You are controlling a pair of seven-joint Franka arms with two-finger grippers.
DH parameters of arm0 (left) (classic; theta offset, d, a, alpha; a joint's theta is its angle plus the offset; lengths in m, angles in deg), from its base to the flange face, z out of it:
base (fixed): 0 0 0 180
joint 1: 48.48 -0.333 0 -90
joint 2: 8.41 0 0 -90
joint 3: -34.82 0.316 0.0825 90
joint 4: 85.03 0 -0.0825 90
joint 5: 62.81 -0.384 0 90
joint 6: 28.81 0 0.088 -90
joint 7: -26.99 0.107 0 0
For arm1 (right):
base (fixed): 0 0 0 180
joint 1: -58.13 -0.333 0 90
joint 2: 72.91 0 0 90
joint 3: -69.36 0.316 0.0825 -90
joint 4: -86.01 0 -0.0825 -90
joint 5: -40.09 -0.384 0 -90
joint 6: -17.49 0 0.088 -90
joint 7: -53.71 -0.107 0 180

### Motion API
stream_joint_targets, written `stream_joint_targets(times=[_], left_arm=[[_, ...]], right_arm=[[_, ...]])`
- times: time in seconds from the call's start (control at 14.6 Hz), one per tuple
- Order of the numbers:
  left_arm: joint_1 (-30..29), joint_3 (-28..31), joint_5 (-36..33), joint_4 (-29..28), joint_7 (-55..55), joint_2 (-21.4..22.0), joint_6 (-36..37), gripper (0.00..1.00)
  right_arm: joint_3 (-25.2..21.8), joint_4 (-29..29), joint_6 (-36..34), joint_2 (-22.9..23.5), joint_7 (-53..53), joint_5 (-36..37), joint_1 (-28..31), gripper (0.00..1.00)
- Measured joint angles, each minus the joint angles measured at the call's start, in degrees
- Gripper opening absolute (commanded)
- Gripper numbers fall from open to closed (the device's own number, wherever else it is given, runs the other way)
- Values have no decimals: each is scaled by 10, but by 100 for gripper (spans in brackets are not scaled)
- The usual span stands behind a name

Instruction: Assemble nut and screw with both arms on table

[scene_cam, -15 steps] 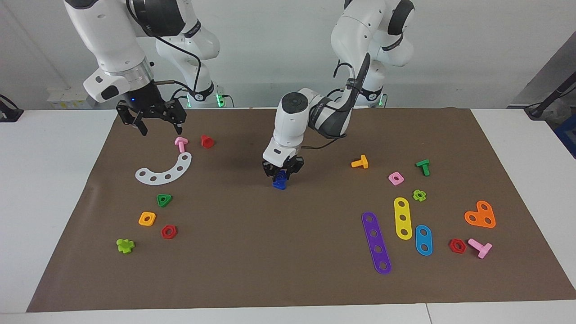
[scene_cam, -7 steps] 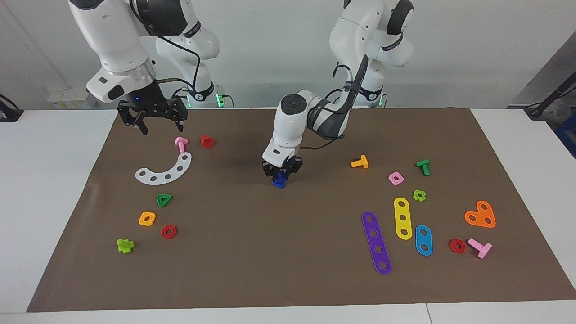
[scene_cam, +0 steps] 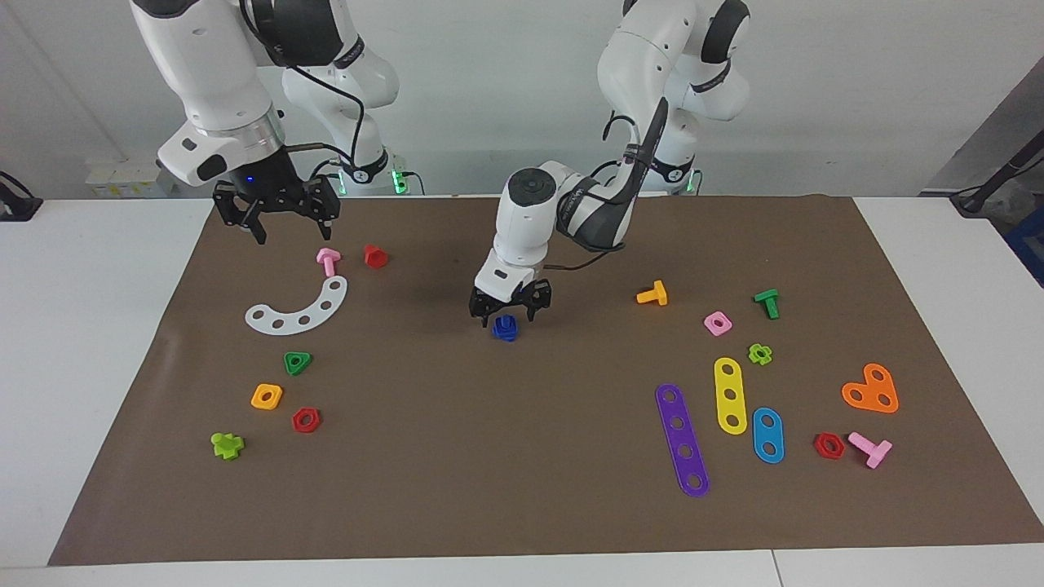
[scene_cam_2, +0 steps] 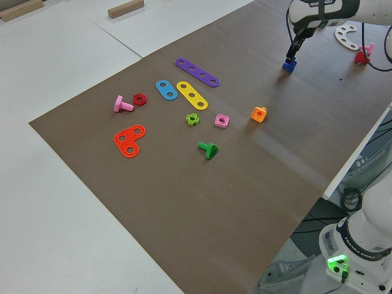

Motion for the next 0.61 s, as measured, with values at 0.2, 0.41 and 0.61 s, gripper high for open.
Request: stream_joint_targets(times=[0.2,0.41,0.61], left_arm=[[-44,7,0,88,30,-1,107,100],[-126,7,0,132,106,19,163,100],[-188,11,-18,128,163,63,219,100]], right_arm=[[1,2,0,-1,-4,0,0,100],[1,2,0,-1,-7,0,0,100],[2,2,0,-2,-8,0,-3,100]])
